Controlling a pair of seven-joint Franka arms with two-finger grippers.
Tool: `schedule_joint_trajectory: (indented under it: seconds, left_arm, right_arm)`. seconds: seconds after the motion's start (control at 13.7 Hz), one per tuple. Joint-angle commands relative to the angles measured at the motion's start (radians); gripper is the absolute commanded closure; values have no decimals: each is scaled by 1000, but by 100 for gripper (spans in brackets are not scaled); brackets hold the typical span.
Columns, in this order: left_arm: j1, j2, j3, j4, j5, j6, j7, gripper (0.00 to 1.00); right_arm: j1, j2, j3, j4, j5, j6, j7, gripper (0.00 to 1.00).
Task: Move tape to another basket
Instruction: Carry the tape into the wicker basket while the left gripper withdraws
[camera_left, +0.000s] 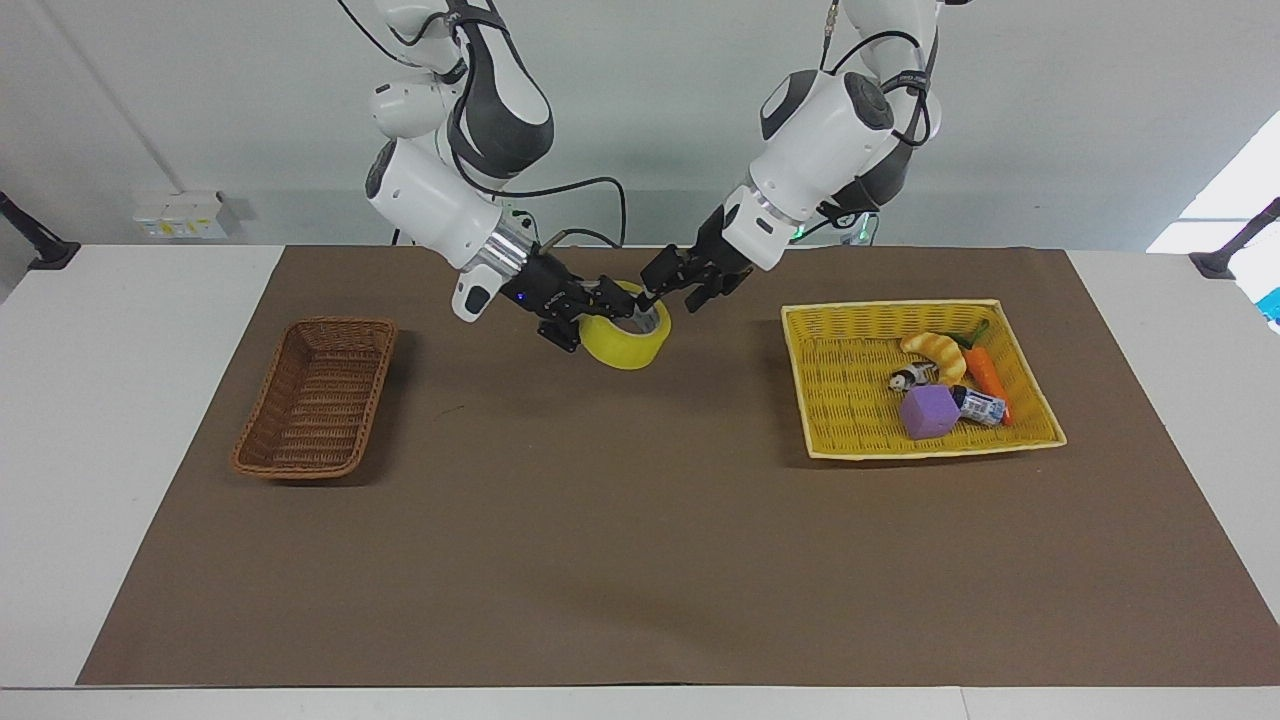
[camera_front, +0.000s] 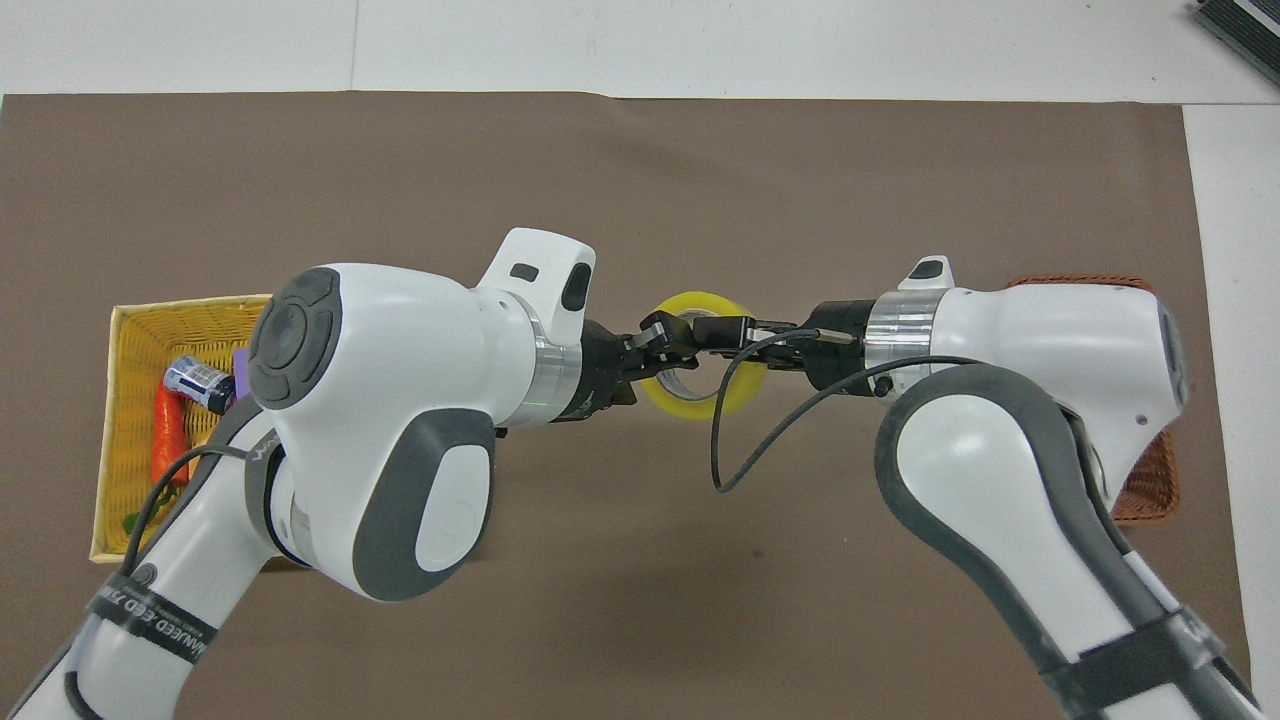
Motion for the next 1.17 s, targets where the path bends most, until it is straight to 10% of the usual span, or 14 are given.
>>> schedule_joint_trajectory:
  seconds: [0.0,0.58,1.1]
  left_arm:
    - [93,-38,1,-2,1,-126,-8,0]
    - [343,-47,-1,75,278,-327,26,0]
    - [461,-55,36,142,420,-484,507,0]
  right_arm:
    - [-19,-10,6,-10,5,3,1,99]
    - [-331,-4,5,-10,-98,-141,7,100]
    - [-730,118,3,26,-212,-224,-207,100]
